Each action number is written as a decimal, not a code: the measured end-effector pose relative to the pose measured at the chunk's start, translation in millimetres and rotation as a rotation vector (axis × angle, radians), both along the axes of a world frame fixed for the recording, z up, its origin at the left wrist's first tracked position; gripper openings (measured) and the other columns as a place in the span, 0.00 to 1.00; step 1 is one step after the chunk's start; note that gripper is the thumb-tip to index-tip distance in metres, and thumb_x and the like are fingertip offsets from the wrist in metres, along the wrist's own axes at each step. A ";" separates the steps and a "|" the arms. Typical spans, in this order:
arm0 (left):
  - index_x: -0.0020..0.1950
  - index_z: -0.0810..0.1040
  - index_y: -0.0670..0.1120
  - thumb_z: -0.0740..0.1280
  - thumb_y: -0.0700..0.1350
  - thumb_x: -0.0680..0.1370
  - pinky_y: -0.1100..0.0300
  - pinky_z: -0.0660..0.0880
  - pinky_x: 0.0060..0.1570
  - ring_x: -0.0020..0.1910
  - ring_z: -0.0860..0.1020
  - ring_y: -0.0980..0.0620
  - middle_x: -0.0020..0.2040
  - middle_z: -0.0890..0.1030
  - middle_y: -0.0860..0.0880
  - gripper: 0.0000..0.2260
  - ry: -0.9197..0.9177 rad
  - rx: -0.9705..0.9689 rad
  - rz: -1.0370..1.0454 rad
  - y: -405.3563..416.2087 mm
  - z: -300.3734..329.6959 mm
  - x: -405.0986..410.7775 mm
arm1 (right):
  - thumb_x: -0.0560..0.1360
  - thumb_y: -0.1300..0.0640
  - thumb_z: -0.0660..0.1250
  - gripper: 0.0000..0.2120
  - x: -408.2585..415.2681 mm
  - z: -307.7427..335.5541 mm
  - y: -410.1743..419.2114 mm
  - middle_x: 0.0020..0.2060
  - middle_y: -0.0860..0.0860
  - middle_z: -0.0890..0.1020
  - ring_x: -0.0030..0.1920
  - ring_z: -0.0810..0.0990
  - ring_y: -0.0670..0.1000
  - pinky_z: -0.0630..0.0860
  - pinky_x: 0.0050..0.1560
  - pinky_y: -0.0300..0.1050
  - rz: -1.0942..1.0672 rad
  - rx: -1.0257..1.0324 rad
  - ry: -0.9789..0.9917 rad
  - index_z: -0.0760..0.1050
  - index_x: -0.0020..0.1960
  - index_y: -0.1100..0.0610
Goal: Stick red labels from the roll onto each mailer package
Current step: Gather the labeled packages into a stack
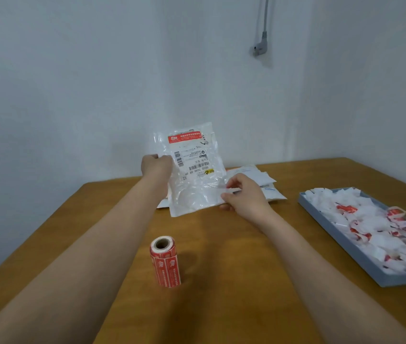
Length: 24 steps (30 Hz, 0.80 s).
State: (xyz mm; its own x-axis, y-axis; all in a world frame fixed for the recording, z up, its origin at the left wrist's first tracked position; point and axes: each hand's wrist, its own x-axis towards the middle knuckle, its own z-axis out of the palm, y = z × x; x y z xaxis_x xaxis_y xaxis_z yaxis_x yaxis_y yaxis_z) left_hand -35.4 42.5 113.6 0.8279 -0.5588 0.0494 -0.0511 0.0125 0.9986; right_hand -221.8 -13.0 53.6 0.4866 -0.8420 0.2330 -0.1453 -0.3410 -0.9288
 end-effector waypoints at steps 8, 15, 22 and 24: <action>0.62 0.71 0.43 0.66 0.39 0.77 0.47 0.74 0.55 0.54 0.79 0.40 0.59 0.76 0.42 0.14 0.114 0.371 -0.493 -31.6 -25.2 -38.3 | 0.78 0.67 0.63 0.12 -31.4 -16.3 -46.3 0.55 0.47 0.75 0.34 0.83 0.42 0.71 0.31 0.25 -0.306 0.021 -0.155 0.79 0.57 0.57; 0.66 0.66 0.49 0.64 0.30 0.73 0.53 0.74 0.52 0.61 0.75 0.43 0.64 0.74 0.43 0.25 0.123 0.257 -0.456 -77.7 -72.3 -63.2 | 0.77 0.67 0.64 0.13 -35.8 -43.6 -76.5 0.49 0.41 0.73 0.54 0.80 0.52 0.77 0.59 0.50 -0.420 -0.086 -0.091 0.76 0.51 0.50; 0.62 0.73 0.37 0.62 0.33 0.75 0.61 0.69 0.40 0.51 0.72 0.47 0.51 0.76 0.45 0.15 0.037 0.322 -0.426 -117.1 -69.0 -55.1 | 0.79 0.65 0.61 0.12 -24.7 -52.5 -122.8 0.59 0.51 0.76 0.61 0.73 0.49 0.65 0.56 0.35 -0.416 -0.205 0.122 0.76 0.60 0.58; 0.64 0.71 0.39 0.63 0.34 0.76 0.60 0.68 0.40 0.51 0.71 0.47 0.56 0.75 0.44 0.16 -0.008 0.352 -0.406 -127.4 -63.5 -48.4 | 0.80 0.63 0.59 0.13 -15.4 -52.8 -139.6 0.61 0.52 0.76 0.64 0.72 0.52 0.62 0.57 0.35 -0.395 -0.240 0.196 0.76 0.62 0.58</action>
